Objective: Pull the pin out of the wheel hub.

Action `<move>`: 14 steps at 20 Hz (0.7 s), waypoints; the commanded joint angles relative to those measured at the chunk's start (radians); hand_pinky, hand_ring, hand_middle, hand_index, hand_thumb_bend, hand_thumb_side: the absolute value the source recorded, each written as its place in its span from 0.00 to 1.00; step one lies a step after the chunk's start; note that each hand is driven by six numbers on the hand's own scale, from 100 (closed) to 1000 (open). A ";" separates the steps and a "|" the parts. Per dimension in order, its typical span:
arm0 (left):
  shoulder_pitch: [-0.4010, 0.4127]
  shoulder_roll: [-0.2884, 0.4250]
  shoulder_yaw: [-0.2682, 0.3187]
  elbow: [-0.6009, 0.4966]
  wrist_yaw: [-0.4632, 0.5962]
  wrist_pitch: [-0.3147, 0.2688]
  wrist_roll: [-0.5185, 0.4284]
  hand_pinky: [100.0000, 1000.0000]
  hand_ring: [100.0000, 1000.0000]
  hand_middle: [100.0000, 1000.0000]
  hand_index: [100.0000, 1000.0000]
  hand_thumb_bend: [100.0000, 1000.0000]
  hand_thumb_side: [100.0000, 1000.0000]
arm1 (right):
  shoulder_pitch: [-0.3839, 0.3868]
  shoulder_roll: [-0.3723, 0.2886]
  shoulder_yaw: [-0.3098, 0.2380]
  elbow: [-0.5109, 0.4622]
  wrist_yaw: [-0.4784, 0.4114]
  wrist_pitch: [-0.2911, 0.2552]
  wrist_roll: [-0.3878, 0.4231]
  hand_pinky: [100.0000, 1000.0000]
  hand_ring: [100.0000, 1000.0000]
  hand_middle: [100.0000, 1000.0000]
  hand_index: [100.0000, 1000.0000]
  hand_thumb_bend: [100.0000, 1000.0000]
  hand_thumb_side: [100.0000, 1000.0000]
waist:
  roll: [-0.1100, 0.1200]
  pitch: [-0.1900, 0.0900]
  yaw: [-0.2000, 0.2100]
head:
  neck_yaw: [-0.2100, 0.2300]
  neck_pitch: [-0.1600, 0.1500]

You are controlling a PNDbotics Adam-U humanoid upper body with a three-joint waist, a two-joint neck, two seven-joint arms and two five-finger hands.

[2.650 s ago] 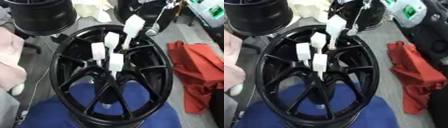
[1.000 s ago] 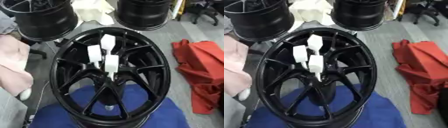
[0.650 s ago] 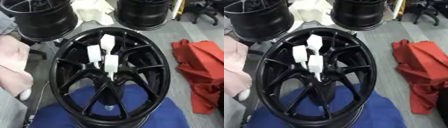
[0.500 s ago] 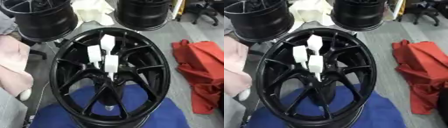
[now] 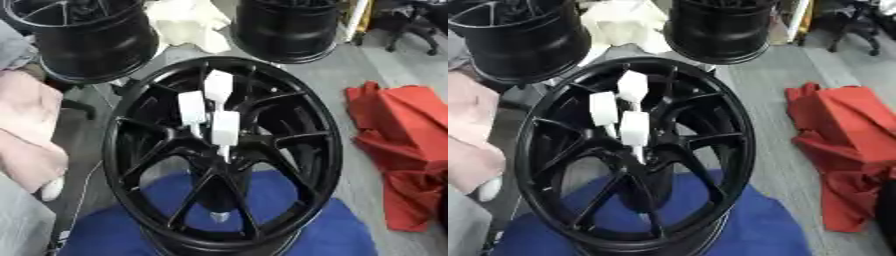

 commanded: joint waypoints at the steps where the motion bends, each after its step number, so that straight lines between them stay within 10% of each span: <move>1: -0.019 0.025 0.005 -0.016 -0.004 -0.002 -0.002 0.76 0.64 0.68 0.82 0.09 0.81 | -0.020 -0.023 -0.021 -0.014 0.019 0.013 -0.036 0.87 0.88 0.93 0.93 0.00 0.65 | 0.000 -0.016 -0.003 | -0.001 0.006; 4: -0.018 0.024 0.004 -0.015 -0.003 -0.002 -0.003 0.76 0.64 0.68 0.82 0.09 0.81 | -0.020 -0.019 -0.023 -0.014 -0.024 0.015 -0.071 0.87 0.88 0.94 0.94 0.00 0.85 | 0.001 -0.017 -0.006 | -0.003 0.006; 14: -0.019 0.023 0.003 -0.016 -0.005 -0.002 -0.005 0.76 0.64 0.68 0.82 0.09 0.81 | -0.016 -0.022 -0.013 -0.009 -0.082 0.036 -0.111 0.84 0.80 0.81 0.84 0.00 0.61 | 0.003 -0.018 -0.008 | -0.005 0.006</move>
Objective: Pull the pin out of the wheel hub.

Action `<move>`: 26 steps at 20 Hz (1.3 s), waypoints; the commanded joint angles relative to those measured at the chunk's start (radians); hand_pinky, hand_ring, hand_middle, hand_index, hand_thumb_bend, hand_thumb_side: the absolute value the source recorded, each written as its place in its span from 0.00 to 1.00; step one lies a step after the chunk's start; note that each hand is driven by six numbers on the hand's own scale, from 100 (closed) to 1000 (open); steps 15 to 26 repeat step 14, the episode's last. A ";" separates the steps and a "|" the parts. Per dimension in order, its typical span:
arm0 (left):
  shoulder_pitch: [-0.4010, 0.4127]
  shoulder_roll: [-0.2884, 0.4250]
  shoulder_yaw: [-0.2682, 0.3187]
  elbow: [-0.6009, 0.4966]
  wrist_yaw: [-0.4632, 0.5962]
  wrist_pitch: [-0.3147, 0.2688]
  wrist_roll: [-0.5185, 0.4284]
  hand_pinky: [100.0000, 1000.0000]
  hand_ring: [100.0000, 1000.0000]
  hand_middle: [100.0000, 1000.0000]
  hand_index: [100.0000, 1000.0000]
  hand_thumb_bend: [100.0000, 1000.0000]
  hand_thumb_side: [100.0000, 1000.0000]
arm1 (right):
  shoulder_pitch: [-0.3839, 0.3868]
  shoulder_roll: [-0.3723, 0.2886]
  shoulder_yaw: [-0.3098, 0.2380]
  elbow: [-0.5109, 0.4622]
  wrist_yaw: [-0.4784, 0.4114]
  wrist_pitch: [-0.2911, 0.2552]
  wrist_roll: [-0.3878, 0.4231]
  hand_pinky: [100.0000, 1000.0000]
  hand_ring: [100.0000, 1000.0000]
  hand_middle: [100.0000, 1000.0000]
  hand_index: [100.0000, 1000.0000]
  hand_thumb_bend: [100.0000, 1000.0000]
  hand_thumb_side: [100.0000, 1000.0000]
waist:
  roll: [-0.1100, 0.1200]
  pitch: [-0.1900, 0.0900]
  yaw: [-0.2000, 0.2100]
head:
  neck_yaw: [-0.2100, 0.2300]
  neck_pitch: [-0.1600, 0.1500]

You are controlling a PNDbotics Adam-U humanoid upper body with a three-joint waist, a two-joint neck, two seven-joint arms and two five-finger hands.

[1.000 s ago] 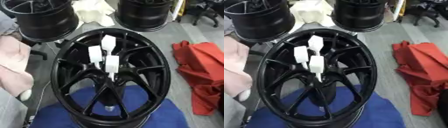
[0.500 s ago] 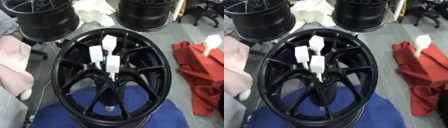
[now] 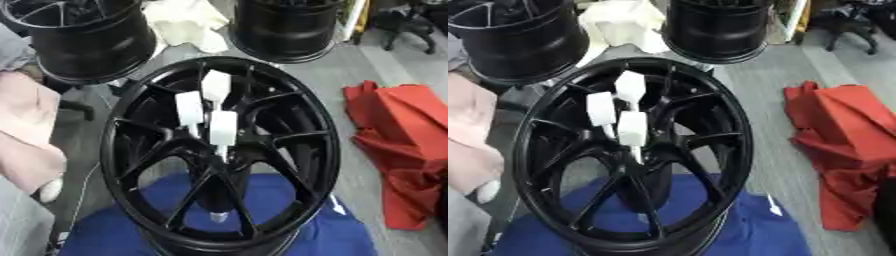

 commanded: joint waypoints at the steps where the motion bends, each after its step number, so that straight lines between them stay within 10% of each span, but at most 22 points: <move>1: -0.019 0.024 0.003 -0.016 -0.005 -0.001 -0.003 0.76 0.64 0.68 0.82 0.09 0.81 | -0.016 -0.025 -0.006 -0.009 -0.015 0.002 -0.001 0.84 0.79 0.81 0.84 0.00 0.61 | -0.002 -0.018 0.000 | -0.004 0.006; 26: -0.019 0.028 0.004 -0.020 -0.004 -0.002 -0.002 0.76 0.64 0.68 0.82 0.09 0.80 | -0.013 -0.024 -0.002 -0.013 -0.034 -0.005 0.003 0.85 0.77 0.79 0.83 0.00 0.55 | -0.004 -0.019 0.008 | -0.005 0.006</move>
